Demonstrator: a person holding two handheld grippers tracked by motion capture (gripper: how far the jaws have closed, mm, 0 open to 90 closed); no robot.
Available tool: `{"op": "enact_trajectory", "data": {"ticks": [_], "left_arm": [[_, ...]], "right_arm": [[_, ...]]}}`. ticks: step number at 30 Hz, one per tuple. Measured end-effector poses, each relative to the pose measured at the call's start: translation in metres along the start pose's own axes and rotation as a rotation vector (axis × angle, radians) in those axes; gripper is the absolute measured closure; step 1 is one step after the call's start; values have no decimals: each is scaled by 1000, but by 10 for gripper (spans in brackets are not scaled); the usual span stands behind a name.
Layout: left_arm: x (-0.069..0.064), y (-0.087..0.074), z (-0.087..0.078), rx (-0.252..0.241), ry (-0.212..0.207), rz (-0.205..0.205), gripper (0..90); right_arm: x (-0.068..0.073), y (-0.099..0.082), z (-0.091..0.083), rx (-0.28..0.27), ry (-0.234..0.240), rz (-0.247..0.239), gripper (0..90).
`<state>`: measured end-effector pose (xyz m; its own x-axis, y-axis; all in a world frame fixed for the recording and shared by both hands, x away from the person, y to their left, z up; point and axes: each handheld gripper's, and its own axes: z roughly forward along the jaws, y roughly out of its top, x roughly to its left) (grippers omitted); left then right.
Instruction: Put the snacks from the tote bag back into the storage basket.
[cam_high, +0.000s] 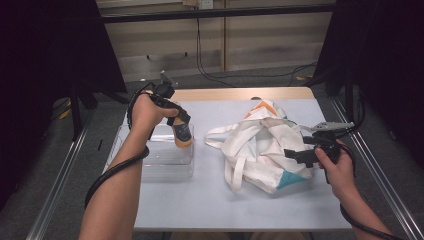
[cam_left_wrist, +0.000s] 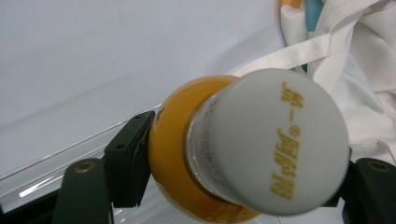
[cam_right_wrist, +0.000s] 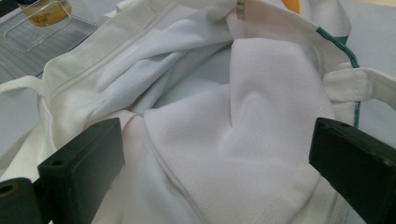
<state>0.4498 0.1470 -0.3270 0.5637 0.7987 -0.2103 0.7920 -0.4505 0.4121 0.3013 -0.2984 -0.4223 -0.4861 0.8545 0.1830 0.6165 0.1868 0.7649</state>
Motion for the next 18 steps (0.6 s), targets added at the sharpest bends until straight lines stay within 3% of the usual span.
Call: {"op": "enact_trajectory", "data": {"ticks": [9, 18], "left_arm": [[2, -1, 11, -1, 4, -12, 300], [6, -2, 21, 9, 7, 16, 299]], "right_arm": [[0, 0, -1, -1, -1, -2, 28], [-1, 0, -1, -4, -1, -5, 28]]}}
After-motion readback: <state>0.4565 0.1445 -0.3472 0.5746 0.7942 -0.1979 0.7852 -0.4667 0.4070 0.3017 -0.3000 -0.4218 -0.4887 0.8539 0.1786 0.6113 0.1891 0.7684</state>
